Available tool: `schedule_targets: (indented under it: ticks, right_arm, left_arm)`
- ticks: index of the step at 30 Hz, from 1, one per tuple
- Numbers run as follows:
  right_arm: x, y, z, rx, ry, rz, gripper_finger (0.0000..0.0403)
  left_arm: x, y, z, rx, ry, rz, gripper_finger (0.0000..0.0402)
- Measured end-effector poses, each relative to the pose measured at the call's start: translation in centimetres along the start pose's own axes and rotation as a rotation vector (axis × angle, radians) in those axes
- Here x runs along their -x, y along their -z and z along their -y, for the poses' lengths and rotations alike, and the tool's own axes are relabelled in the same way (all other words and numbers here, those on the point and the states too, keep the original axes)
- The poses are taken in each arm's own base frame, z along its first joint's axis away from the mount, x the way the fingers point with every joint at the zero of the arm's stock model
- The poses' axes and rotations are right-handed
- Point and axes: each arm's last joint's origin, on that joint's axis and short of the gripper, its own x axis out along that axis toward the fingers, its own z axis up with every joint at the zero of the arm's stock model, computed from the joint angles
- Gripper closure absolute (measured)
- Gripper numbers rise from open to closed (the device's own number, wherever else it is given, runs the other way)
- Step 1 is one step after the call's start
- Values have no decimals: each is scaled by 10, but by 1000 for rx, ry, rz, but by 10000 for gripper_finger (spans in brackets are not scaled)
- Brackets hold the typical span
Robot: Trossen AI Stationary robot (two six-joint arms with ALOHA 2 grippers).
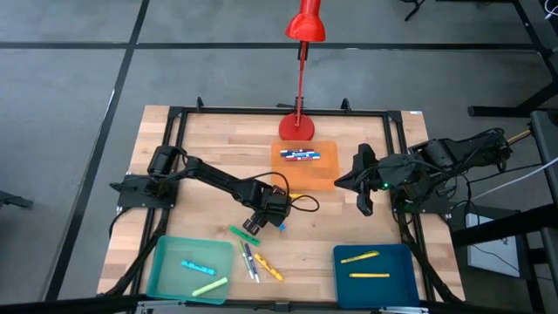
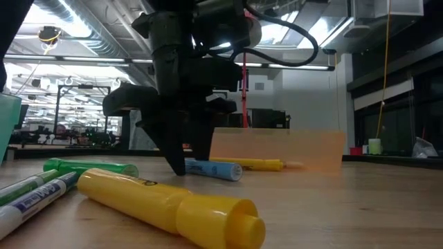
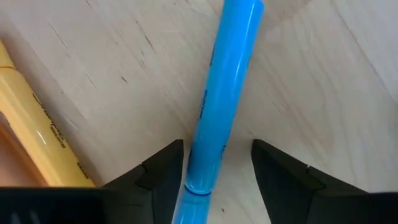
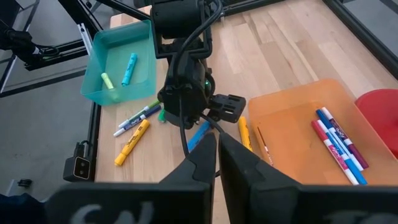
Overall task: Pick & Place Markers
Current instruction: Put the blue highlighter pen into the green bin
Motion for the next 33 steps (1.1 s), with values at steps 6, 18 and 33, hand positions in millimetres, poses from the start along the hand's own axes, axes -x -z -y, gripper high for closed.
schedule_targets:
  ticks: [6,18,33]
  right_arm:
    - [0,0,0,0,0,0,382]
    - [0,0,0,-1,0,0,382]
    - [0,0,0,-2,0,1,382]
  left_arm:
    - [0,1,1,11,29,2,268]
    - [0,1,7,5,34,-28,347]
    - [0,0,11,54,34,-33,347]
